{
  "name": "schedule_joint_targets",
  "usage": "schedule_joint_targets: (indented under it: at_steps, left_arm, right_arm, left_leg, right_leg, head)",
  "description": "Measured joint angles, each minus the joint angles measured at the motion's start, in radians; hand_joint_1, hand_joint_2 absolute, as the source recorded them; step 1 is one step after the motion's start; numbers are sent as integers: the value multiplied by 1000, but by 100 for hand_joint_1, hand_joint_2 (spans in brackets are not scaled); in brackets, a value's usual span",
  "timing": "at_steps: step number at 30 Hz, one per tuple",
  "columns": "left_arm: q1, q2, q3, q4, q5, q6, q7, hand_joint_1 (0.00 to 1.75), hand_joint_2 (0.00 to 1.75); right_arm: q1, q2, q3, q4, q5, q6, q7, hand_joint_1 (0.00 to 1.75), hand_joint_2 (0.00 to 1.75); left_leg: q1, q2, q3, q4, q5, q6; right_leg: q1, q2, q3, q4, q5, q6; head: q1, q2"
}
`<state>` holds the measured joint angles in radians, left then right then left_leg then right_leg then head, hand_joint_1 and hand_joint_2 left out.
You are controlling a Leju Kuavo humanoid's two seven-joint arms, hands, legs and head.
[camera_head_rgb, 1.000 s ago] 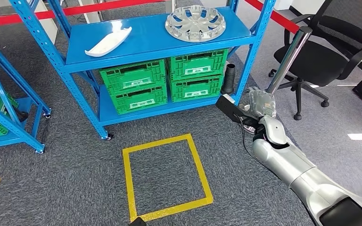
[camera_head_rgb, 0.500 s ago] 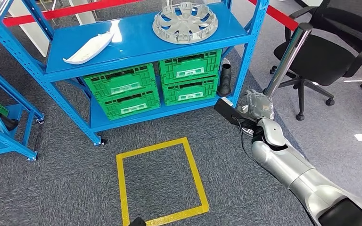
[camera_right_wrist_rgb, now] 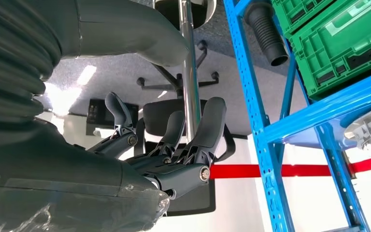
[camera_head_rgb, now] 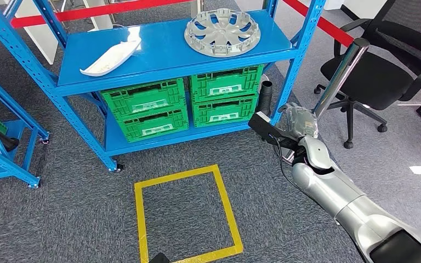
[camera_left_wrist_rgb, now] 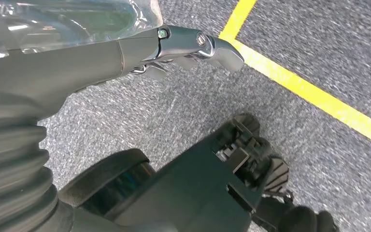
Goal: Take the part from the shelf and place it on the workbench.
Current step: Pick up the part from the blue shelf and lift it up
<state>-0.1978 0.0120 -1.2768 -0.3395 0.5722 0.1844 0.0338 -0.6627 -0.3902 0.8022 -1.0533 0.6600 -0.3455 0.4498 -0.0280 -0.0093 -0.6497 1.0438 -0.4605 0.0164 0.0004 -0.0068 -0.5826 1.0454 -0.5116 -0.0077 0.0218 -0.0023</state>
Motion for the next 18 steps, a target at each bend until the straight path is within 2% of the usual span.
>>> schedule_joint_targets:
  at_steps: [10, 16, 18]
  left_arm:
    - [0, 0, 5, 0, -16, 22, 13, 0, 175]
    - [3, 0, 14, 0, -14, 0, 17, 0, 175]
    - [4, 0, 19, 0, -12, -11, 4, 0, 175]
  right_arm:
    - [5, 0, -1, -2, 0, 4, 0, 175, 175]
    - [11, 0, -5, -7, 0, 10, 0, 175, 175]
    - [13, 0, -6, -8, 0, 11, 0, 87, 175]
  left_leg:
    - [1, 0, 2, 0, 0, 1]
    - [2, 0, 2, 0, 0, 0]
    - [3, 0, 2, 0, 0, 0]
  right_leg:
    - [1, 0, 2, -2, 1, 2]
    - [3, 0, 2, -2, 1, 2]
    - [3, 0, 2, -2, 1, 1]
  head:
    - [0, 0]
    - [0, 0]
    - [0, 0]
